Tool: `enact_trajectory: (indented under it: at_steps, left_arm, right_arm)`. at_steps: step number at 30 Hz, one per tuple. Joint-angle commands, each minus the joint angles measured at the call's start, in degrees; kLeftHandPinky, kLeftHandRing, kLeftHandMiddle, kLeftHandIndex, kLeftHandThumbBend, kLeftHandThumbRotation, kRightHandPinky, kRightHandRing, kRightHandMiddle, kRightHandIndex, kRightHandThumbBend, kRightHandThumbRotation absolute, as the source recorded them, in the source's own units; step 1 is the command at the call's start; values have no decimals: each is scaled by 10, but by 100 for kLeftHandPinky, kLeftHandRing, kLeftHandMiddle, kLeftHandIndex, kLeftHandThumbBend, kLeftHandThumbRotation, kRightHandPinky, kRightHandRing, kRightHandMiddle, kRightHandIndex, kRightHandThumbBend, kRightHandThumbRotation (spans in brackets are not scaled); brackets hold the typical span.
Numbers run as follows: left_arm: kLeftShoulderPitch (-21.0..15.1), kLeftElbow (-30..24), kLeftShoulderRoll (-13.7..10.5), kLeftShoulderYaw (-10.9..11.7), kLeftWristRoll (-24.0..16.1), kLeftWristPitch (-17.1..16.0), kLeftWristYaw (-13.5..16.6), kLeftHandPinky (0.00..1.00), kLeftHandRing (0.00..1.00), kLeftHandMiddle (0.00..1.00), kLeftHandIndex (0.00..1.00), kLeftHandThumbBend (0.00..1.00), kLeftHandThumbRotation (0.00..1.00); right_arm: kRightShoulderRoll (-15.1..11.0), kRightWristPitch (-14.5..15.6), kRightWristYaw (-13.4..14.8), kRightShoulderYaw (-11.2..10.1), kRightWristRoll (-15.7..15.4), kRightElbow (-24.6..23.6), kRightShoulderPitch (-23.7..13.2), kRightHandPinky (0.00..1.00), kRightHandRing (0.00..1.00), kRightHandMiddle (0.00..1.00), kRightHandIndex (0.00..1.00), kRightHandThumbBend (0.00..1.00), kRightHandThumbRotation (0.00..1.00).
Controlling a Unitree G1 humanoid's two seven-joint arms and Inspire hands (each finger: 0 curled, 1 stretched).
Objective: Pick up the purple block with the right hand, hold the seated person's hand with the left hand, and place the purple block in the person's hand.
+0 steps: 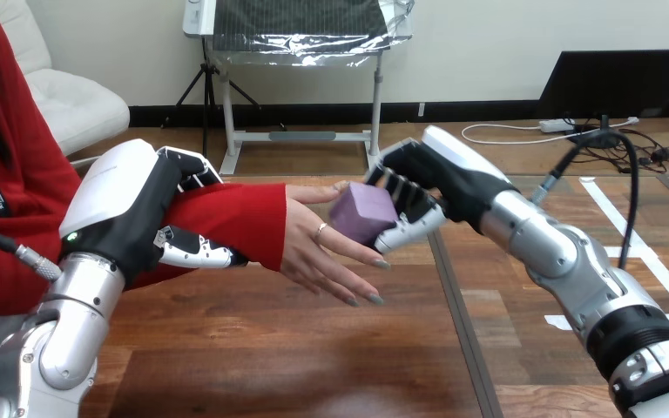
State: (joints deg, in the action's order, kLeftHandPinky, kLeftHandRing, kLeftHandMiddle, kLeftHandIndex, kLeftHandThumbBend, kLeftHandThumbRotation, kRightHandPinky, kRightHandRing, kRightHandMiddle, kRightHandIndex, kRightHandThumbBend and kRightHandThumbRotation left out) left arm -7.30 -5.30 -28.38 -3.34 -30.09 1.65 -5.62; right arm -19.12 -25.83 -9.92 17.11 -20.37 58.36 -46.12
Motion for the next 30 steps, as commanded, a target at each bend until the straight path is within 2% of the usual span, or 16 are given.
enact_trajectory:
  at_steps: [1, 12, 30]
  left_arm:
    - [-47, -36, 8, 4, 0, -9, 10, 32, 38, 43, 43, 83, 0]
    - [-44, -34, 11, 3, -3, -8, 13, 32, 38, 44, 43, 83, 0]
    - [-39, -32, 12, 6, -2, -10, 17, 32, 38, 44, 43, 82, 0]
  right_arm:
    - [6, -12, -5, -20, 17, -49, -25, 35, 38, 42, 44, 77, 0]
    - [7, -10, -23, -22, 26, -88, -13, 36, 39, 42, 44, 77, 0]
    - [9, 12, -56, -22, 33, -156, 10, 37, 40, 43, 44, 75, 0]
